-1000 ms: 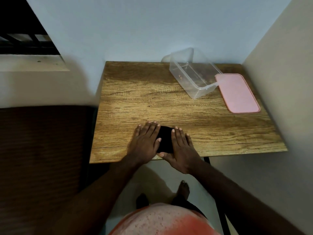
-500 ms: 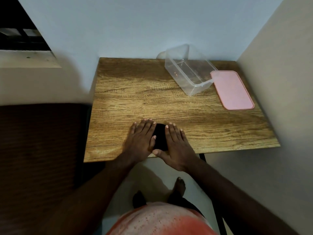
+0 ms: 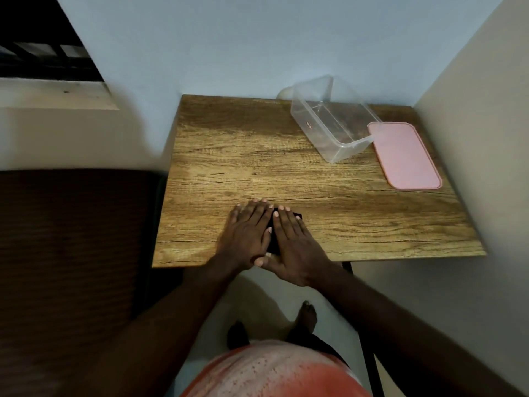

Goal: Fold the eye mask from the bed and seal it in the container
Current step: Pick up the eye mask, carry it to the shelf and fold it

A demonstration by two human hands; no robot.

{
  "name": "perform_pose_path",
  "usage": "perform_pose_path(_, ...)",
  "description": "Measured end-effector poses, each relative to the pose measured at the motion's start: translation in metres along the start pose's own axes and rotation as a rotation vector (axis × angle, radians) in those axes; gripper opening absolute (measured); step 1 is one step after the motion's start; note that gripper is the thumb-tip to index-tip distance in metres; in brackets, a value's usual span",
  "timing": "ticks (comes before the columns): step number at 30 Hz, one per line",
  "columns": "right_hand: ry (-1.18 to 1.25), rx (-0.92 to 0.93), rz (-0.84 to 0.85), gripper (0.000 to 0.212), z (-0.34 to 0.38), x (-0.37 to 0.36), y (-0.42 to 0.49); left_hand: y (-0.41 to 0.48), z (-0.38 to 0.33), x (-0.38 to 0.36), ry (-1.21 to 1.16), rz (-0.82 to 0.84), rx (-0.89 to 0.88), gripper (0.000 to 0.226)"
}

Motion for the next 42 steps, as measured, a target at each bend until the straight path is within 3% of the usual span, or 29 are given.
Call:
perform_pose_path(9, 0.002, -0.108, -0.021, 0.123, -0.025, 0.0, -0.007, -0.001, 0.001, -0.001, -0.016, -0.038, -0.026, 0.066)
perform_pose_path(15, 0.02, -0.06, -0.029, 0.115, -0.018, -0.012, -0.011, -0.003, 0.001, 0.0, -0.015, -0.03, -0.032, 0.067)
perform_pose_path(19, 0.171, -0.114, -0.039, 0.091, -0.03, -0.002, -0.018, -0.003, 0.001, 0.0, -0.032, -0.043, -0.045, 0.067)
perform_pose_path(22, 0.307, -0.219, -0.17, 0.06, -0.032, 0.014, 0.001, -0.003, 0.002, 0.0, -0.049, -0.059, -0.051, 0.066)
perform_pose_path(24, 0.358, -0.261, -0.171, 0.054, -0.035, 0.024, 0.017, -0.003, 0.002, 0.003, -0.103, -0.056, -0.054, 0.064)
perform_pose_path(30, 0.856, -0.396, 0.042, 0.04, -0.044, 0.05, 0.035, 0.029, -0.002, 0.044, -0.275, 0.184, 0.048, 0.072)
perform_pose_path(34, 0.887, -0.401, 0.162, 0.028, -0.046, 0.065, 0.04, 0.054, -0.003, 0.062, -0.559, 0.427, 0.228, 0.059)
perform_pose_path(37, 0.832, -0.376, 0.151, 0.025, -0.045, 0.073, 0.038, 0.059, 0.004, 0.068, -0.583, 0.502, 0.204, 0.036)
perform_pose_path(40, 0.739, -0.26, -0.02, 0.014, -0.037, 0.082, 0.039, 0.055, 0.017, 0.072, -0.715, 0.372, 0.24, 0.024)
perform_pose_path(42, 0.565, -0.126, -0.162, 0.016, -0.028, 0.087, 0.039, 0.048, 0.018, 0.078, -0.651, 0.117, 0.248, 0.021)
Point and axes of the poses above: each hand's wrist, its own y-axis towards the middle knuckle, its own x-axis out of the back of the hand, z = x × y, the point moved 1 cm from there along y, towards the middle knuckle, and after that the axes turned 4 degrees about z, right-handed, at the moved point
